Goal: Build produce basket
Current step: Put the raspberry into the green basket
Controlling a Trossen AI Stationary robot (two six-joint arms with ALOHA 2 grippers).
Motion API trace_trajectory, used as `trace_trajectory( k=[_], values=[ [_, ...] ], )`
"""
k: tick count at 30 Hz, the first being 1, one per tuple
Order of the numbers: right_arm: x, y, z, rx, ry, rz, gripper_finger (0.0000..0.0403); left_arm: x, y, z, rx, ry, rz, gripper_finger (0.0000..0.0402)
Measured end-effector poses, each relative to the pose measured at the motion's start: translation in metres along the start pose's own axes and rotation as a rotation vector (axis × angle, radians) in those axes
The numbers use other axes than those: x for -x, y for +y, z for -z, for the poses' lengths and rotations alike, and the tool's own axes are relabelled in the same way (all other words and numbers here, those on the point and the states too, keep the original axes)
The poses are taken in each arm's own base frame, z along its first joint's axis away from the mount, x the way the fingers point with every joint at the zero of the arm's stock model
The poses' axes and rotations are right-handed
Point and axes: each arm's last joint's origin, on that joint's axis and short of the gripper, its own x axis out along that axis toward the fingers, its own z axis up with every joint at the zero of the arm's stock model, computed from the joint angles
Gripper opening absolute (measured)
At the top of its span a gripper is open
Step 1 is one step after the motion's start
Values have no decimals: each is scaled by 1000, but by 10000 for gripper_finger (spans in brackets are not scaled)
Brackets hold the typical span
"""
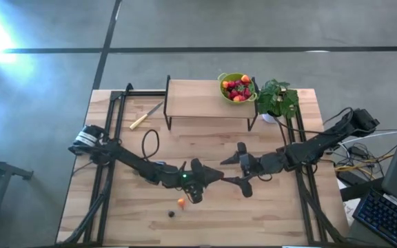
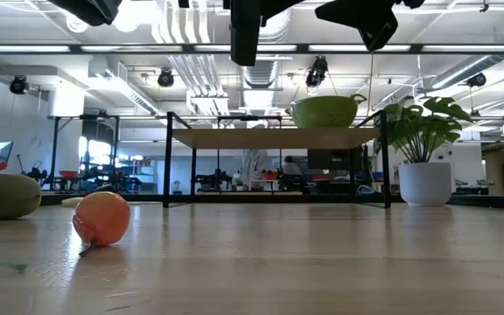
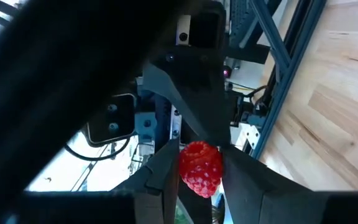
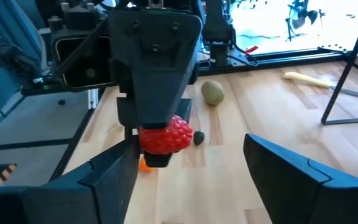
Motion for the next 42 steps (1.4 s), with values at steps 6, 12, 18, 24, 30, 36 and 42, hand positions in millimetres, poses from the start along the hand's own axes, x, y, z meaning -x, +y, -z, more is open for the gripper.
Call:
trace_trajectory(
  k=[6, 12, 18, 24, 30, 36, 42],
  values=[
    [0, 1, -3, 11, -21, -5, 282, -5, 4, 6, 2, 6, -9, 109],
    [0, 1, -3, 14, -24, -5, 251, -7, 4, 10, 1, -5, -6, 107],
    [0, 1, -4, 13, -28, -5, 209, -7, 4, 11, 0, -3, -6, 110],
    [0, 1, -4, 39, -28, -6, 160, -7, 4, 11, 2, -8, -4, 109],
    [0, 1, -4, 46, -29, -5, 110, -7, 4, 10, 15, -14, 3, 115],
    [0, 1, -3, 47, -23, -6, 107, -7, 1, 11, 25, -20, 29, 126],
    [0, 0, -4, 46, -24, -1, 123, -4, 4, 6, 167, -35, 29, 161]
  ],
)
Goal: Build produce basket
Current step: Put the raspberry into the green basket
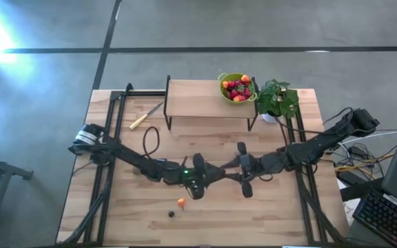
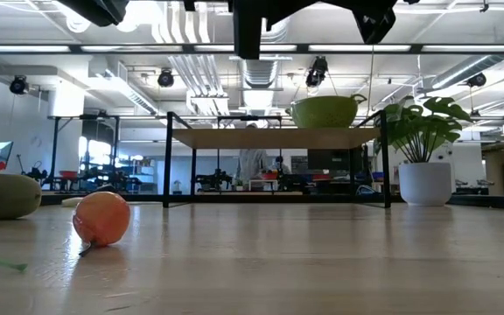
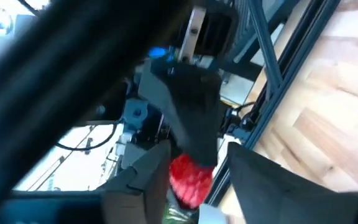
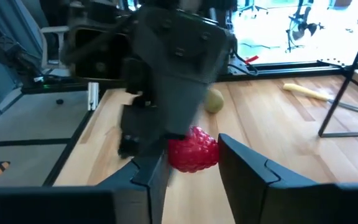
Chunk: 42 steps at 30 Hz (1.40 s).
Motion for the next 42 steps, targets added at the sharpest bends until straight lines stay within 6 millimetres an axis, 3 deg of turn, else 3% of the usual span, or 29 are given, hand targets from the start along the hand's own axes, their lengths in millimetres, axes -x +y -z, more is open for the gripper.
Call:
trace_trajectory(
  k=[7, 11, 23, 33, 42],
  values=[
    [10, -14, -2, -6, 68, 54, 105, 8, 9, -11, 57, 66, -61, 237],
    [26, -33, -9, -47, 105, 123, 114, 11, 8, -14, 104, 144, -93, 256],
    [70, -96, -33, -123, 68, 291, 110, 11, 16, -9, 619, 157, -171, 252],
    [77, -151, -56, -89, 126, 513, 111, 8, 26, 16, 965, 230, -112, 252],
    [75, -203, -87, -115, 292, 702, 112, 14, 31, 25, 1059, 334, -75, 252]
  ],
)
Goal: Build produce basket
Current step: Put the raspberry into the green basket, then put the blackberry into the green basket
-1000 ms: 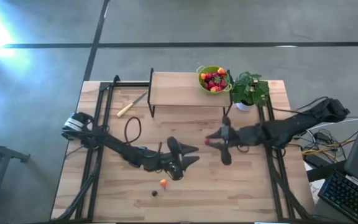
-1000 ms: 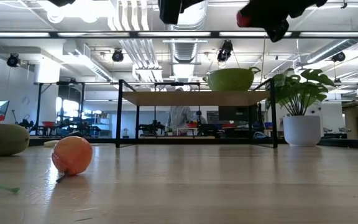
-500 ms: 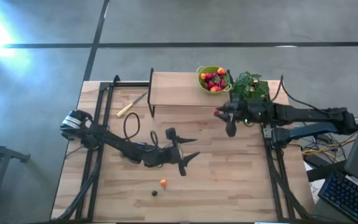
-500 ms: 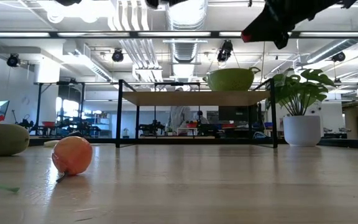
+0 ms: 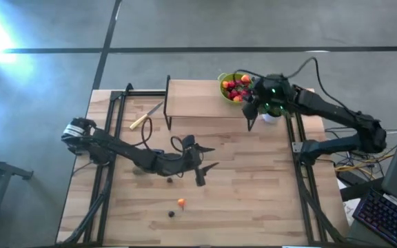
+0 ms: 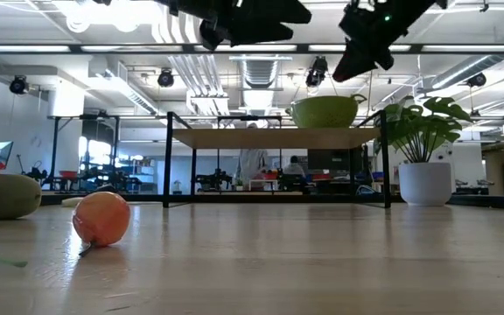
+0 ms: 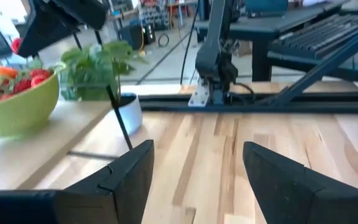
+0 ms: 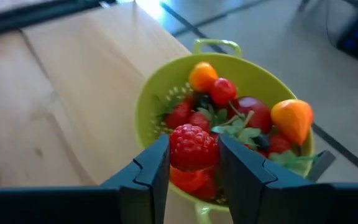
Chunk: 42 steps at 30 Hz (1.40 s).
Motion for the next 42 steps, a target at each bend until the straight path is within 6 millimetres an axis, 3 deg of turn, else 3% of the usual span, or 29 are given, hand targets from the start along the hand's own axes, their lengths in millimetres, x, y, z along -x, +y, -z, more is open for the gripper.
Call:
trace_trajectory(
  k=[11, 20, 32, 42],
  values=[
    [-42, -16, -22, -1, 193, 73, 131, 5, 3, 3, 11, 82, -2, 251],
    [-53, -17, -29, 19, 225, 85, 134, 5, 3, 5, 11, 96, -3, 251],
    [-32, -16, -33, 13, 190, 79, 212, 6, 3, 10, -25, 149, -2, 251],
    [9, 25, -15, 110, 226, -61, 198, 32, 16, 4, -85, 298, 0, 252]
  ],
)
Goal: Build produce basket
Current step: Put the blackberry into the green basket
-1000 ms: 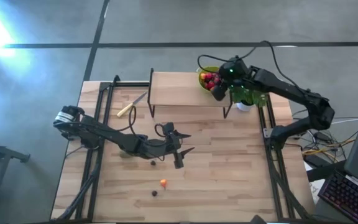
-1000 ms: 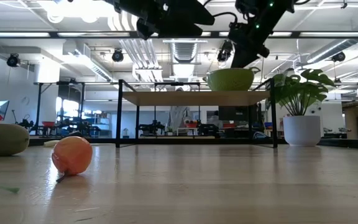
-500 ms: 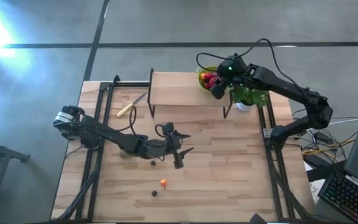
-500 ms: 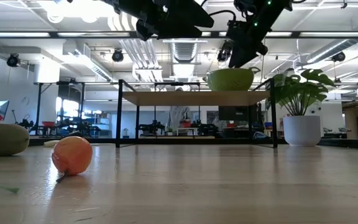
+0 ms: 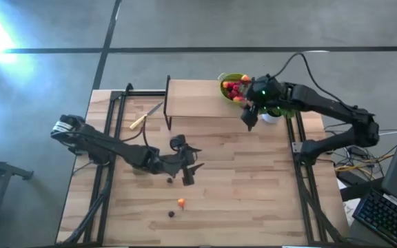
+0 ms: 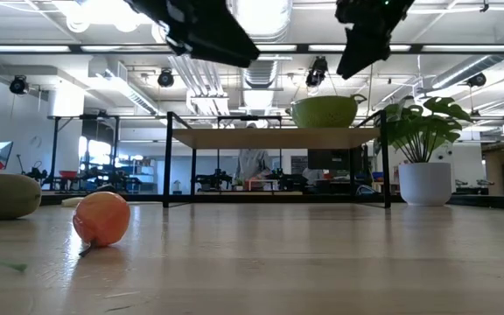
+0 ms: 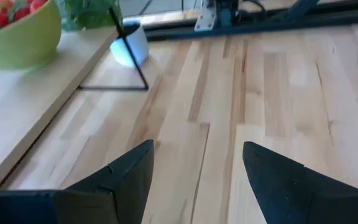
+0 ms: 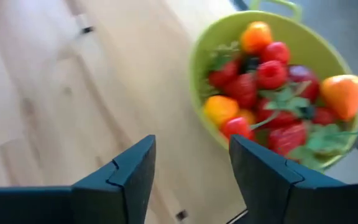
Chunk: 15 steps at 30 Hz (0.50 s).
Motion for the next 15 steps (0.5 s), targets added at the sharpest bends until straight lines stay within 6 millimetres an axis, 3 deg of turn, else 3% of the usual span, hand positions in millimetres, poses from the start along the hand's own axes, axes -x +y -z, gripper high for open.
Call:
trace_trajectory(
  k=[7, 15],
  values=[
    [8, 27, 23, 44, 10, -86, 173, 16, 2, 16, -25, 178, -1, 252],
    [2, 41, 54, 65, 47, -126, 154, 30, -20, 45, -184, 402, 133, 252]
  ],
)
